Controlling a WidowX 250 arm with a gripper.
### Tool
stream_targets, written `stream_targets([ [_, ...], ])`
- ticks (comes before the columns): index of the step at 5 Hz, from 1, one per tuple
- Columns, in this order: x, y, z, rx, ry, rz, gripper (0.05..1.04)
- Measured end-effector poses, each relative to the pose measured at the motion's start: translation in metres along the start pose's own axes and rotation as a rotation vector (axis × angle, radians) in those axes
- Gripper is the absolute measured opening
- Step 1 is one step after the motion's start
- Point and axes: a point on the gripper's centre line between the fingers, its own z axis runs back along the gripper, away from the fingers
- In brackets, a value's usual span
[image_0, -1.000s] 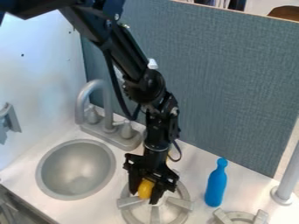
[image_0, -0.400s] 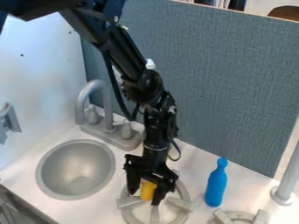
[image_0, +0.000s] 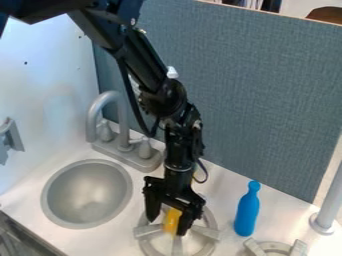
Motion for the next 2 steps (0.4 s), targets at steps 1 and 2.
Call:
stream_targets([
  [1, -0.001, 0.0, 0.0, 0.001, 0.005, -0.013, 1.001],
  [2, -0.015, 0.004, 0.0, 0.017, 0.021, -0.038, 1.001],
])
